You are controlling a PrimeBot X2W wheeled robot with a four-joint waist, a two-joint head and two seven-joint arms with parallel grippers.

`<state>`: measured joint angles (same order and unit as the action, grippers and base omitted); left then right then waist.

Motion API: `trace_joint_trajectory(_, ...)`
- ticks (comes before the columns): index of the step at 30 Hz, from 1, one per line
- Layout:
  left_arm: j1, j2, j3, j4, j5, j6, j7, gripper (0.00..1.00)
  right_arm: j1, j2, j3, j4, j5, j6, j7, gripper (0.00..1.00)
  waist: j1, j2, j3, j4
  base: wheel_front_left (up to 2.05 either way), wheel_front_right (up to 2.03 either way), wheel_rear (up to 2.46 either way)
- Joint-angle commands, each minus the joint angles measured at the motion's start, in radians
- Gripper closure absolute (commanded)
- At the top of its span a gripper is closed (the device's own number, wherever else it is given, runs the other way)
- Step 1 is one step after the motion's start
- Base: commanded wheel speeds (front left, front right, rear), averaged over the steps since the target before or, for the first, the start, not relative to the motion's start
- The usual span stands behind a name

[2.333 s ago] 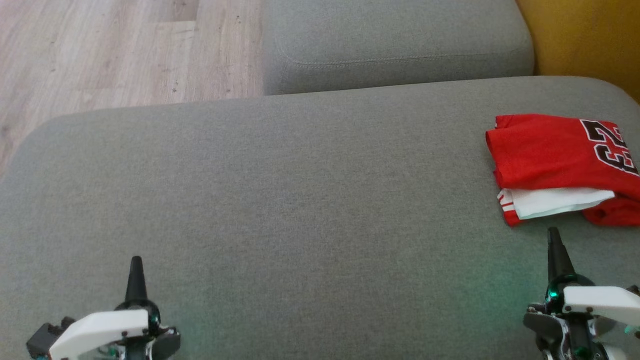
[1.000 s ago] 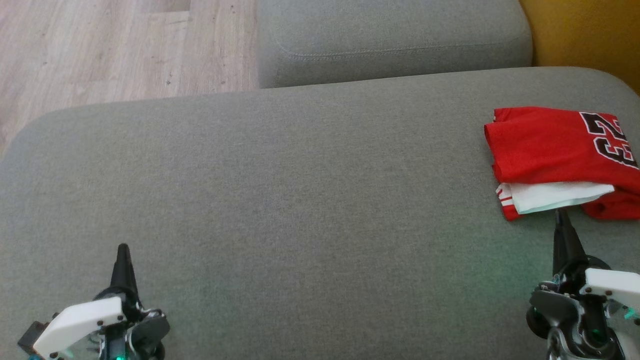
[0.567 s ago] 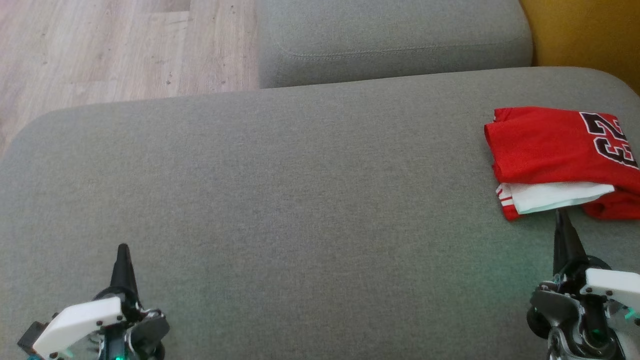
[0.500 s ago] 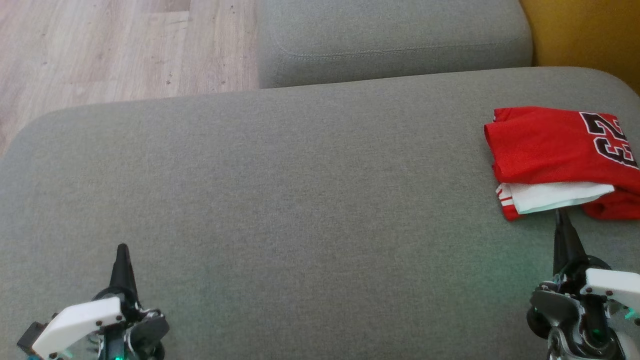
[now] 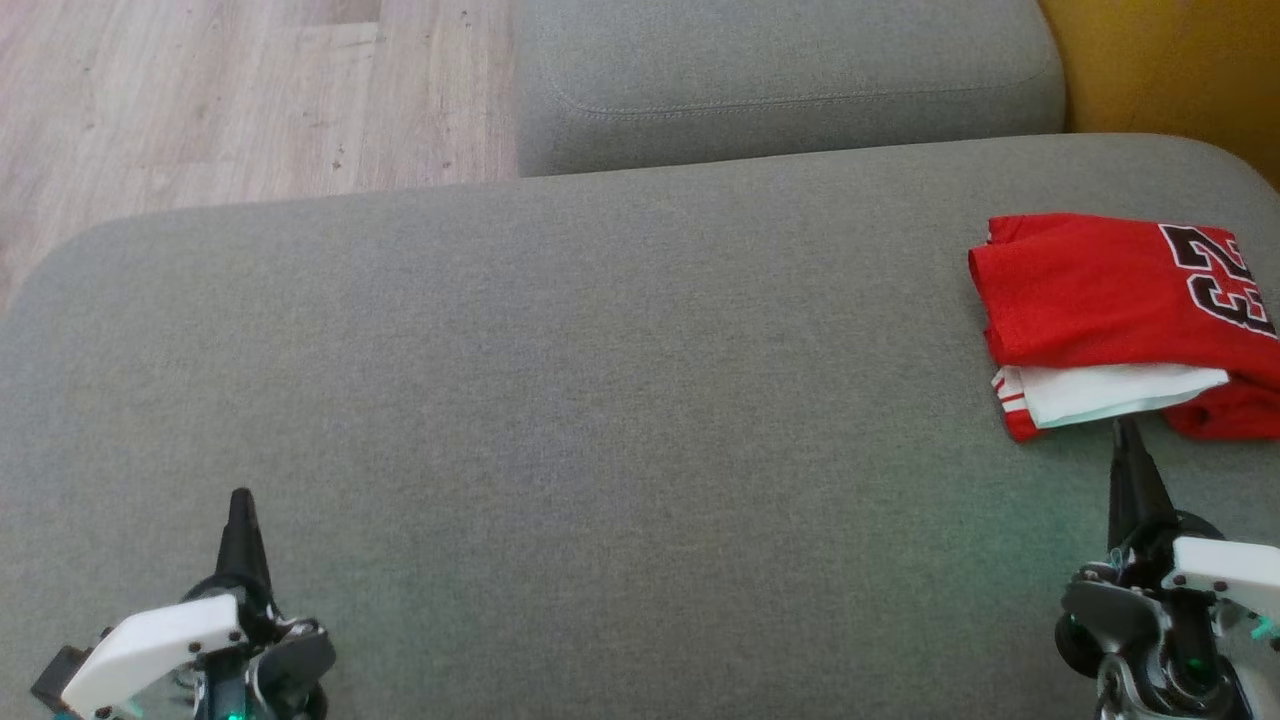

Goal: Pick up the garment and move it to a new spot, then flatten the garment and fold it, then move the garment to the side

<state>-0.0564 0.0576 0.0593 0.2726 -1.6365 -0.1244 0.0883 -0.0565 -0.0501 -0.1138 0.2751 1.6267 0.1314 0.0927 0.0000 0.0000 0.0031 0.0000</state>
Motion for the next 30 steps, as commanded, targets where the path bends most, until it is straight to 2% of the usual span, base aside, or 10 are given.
trace_joint_trajectory(1,-0.05,0.008,0.033,-0.028,0.01,-0.006,0.008,1.0,-0.05,-0.012,0.016,-0.031,-0.005,-0.001,0.007,1.0,0.0,0.0,0.0,0.0,0.0,0.0,0.0)
trace_joint_trajectory(30,-0.05,0.003,0.04,-0.028,0.016,-0.006,0.013,1.0,-0.05,-0.008,0.011,-0.031,-0.009,-0.001,0.012,1.0,0.0,0.0,0.0,0.0,0.0,0.0,0.0)
